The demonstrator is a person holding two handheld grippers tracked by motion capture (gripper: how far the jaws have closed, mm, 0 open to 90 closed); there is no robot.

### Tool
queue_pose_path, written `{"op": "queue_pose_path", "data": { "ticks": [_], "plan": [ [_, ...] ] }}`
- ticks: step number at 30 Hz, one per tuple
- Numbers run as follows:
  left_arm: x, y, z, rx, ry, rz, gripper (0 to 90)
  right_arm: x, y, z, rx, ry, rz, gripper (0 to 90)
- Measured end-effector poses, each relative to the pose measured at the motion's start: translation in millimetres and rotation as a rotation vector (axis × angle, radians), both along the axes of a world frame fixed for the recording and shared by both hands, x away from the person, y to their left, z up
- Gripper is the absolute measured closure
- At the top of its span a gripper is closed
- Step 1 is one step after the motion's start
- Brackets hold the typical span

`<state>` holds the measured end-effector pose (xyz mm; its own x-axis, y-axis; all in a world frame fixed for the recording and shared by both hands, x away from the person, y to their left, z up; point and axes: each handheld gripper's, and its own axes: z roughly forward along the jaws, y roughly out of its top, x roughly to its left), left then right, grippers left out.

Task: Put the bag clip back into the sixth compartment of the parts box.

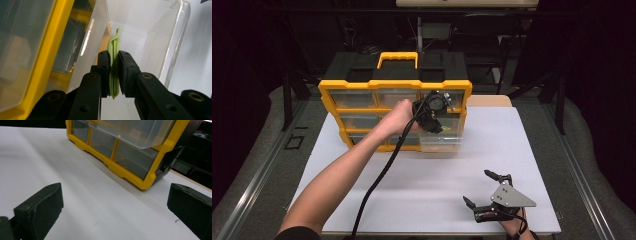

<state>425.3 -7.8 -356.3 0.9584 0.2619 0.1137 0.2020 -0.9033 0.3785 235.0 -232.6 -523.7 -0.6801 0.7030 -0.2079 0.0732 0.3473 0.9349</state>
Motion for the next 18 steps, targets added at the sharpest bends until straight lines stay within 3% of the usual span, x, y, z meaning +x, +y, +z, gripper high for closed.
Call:
{"op": "queue_pose_path", "data": {
  "ticks": [5, 9, 18],
  "plan": [
    [0.7, 2.4, 0.9, -0.025, 0.000, 0.021, 78.3, -0.3, -0.1, 0.2, 0.001, -0.002, 0.002, 0.0],
    [0.5, 8.5, 7.2, -0.072, -0.008, 0.038, 66.8, -0.8, 0.6, 0.1, 0.003, 0.003, 0.003, 0.1],
    [-7.5, 27.6, 25.0, -0.091, -0.036, 0.043, 40.8, -0.2, 0.2, -0.3, -0.003, 0.000, 0.002, 0.1]
  ]
}}
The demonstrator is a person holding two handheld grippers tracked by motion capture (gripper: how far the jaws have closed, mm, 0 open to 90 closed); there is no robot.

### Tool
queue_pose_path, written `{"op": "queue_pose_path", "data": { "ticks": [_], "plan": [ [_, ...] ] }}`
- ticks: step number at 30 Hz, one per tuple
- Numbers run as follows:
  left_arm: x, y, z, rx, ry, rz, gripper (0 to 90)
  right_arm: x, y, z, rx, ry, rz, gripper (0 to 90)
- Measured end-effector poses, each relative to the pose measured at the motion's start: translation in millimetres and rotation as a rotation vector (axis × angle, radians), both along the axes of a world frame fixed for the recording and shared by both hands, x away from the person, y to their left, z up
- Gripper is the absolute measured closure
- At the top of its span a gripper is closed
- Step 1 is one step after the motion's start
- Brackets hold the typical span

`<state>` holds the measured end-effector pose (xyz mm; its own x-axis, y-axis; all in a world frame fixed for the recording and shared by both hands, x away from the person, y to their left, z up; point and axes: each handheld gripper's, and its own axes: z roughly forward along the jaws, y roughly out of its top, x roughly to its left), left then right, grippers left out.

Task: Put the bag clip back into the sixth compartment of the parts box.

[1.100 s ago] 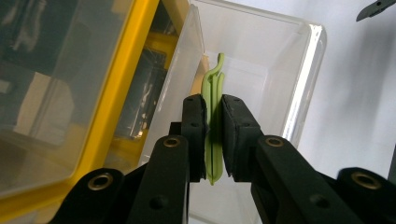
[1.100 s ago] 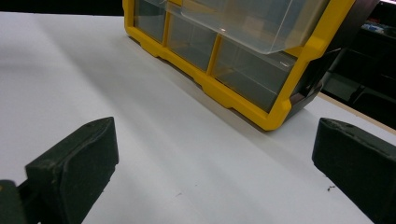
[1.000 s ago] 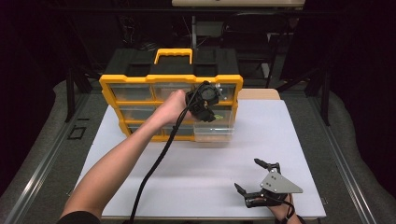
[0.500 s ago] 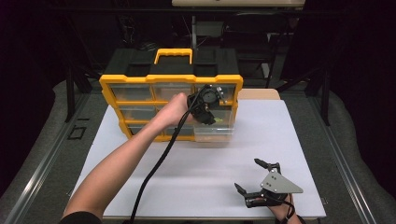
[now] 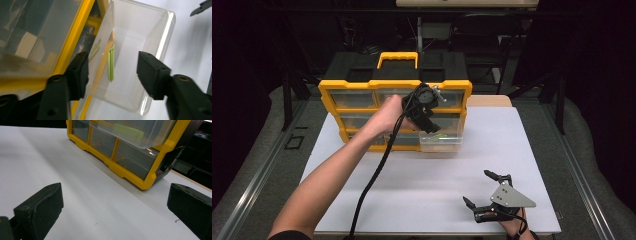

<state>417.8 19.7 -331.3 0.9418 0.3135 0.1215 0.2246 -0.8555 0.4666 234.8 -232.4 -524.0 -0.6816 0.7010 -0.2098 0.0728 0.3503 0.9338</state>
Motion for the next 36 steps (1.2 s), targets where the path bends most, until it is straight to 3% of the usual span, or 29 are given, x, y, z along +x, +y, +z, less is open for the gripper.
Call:
{"op": "queue_pose_path", "data": {
  "ticks": [7, 14, 25, 28, 36],
  "plan": [
    [-6.8, 19.3, 11.6, -0.033, -0.017, 0.016, 15.7, -0.5, 0.1, 0.3, 0.002, 0.001, -0.003, 0.1],
    [-18.3, 42.8, 12.8, -0.035, -0.055, 0.055, 0.0, -0.5, -0.1, 0.5, 0.002, -0.002, -0.002, 0.1],
    [-36.9, 87.7, -1.6, -0.053, -0.072, 0.117, 0.0, 0.3, 0.6, 0.2, -0.001, -0.004, -0.008, 0.1],
    [-41.5, 98.0, -9.0, -0.072, -0.075, 0.146, 0.0, 0.5, 0.7, 0.1, -0.002, -0.002, -0.011, 0.1],
    [-56.8, 117.2, -38.2, -0.077, -0.075, 0.186, 0.0, 0.5, 0.7, 0.1, 0.000, -0.003, -0.012, 0.1]
  ]
}}
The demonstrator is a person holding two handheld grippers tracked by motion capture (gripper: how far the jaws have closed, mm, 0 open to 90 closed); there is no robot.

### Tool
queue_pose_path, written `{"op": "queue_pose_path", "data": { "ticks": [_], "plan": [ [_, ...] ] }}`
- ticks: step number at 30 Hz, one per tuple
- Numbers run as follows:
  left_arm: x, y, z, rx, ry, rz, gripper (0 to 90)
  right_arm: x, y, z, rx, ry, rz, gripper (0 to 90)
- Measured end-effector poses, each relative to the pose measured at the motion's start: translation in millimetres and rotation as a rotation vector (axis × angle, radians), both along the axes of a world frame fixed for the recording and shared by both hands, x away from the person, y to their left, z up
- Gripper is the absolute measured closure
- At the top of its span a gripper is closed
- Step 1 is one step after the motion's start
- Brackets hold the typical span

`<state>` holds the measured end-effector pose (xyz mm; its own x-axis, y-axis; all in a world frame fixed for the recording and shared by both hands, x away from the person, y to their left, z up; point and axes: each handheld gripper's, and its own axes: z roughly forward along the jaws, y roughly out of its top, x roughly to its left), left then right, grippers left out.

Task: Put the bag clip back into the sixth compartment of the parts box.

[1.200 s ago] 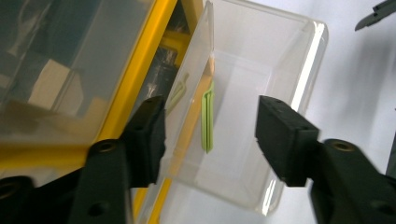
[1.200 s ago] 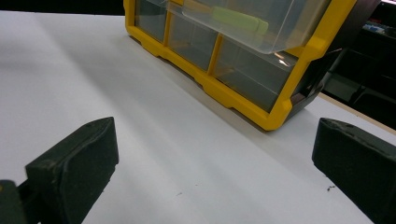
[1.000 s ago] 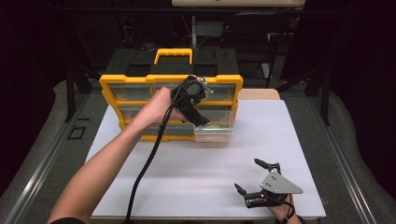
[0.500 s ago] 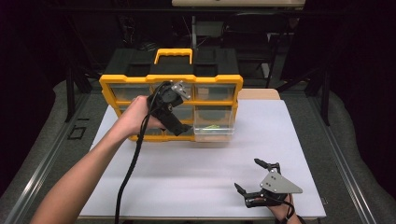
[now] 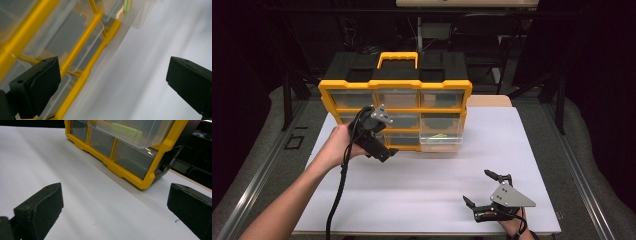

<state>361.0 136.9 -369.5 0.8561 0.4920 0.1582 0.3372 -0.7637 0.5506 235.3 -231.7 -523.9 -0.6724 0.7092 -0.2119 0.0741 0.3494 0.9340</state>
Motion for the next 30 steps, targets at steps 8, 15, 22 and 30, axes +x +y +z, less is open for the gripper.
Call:
{"op": "queue_pose_path", "data": {
  "ticks": [8, 15, 22, 30],
  "plan": [
    [-14.8, 18.6, -32.9, -0.042, 0.006, 0.039, 0.0, -0.1, -0.1, 0.1, 0.000, 0.000, -0.002, 0.1],
    [-26.3, 33.3, -65.5, -0.084, -0.001, 0.095, 0.0, -0.4, -0.1, 0.2, 0.000, -0.002, -0.005, 0.1],
    [-38.4, 47.3, -98.4, -0.174, -0.002, 0.141, 0.0, -0.2, 0.0, -0.1, -0.002, 0.000, -0.003, 0.1],
    [-57.3, 59.8, -125.8, -0.287, -0.077, 0.123, 0.0, -0.6, 0.1, -0.3, -0.004, 0.001, -0.002, 0.1]
  ]
}}
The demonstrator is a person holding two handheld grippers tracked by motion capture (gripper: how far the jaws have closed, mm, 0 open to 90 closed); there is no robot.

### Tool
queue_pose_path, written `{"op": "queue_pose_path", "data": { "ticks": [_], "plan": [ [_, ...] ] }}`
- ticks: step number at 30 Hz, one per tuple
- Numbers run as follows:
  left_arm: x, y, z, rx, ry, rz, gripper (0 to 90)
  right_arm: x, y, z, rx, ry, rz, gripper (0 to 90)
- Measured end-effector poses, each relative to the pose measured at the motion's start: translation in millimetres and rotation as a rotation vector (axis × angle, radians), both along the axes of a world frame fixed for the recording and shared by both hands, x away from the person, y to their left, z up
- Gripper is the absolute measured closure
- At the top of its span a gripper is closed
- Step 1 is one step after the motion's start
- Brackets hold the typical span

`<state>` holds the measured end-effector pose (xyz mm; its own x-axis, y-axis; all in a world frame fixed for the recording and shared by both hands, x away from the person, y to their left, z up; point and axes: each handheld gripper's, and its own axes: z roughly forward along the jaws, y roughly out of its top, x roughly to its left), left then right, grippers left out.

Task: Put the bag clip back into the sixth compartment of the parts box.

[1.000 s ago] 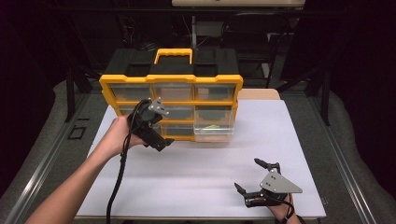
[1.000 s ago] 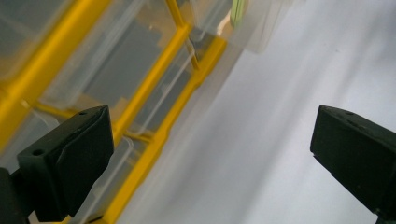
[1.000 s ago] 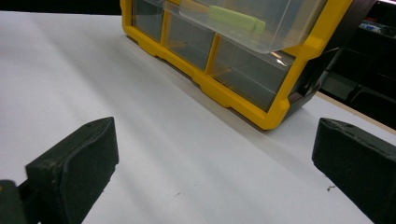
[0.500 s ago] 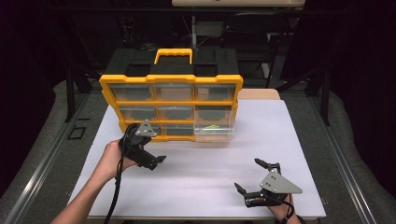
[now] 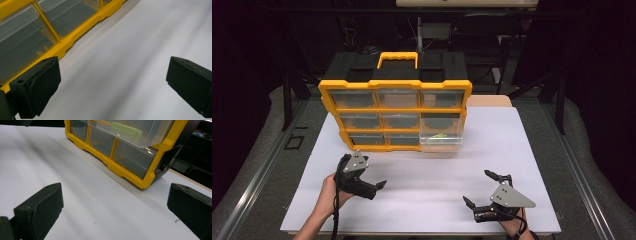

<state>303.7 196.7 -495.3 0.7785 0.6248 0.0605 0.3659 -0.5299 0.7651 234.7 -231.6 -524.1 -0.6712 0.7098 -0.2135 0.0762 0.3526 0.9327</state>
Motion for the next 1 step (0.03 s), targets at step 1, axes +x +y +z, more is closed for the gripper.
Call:
{"op": "queue_pose_path", "data": {
  "ticks": [1],
  "plan": [
    [-2.2, 1.4, -3.8, -0.005, -0.004, 0.003, 0.0, 0.0, 0.0, 0.0, 0.001, 0.000, -0.001, 0.1]
  ]
}}
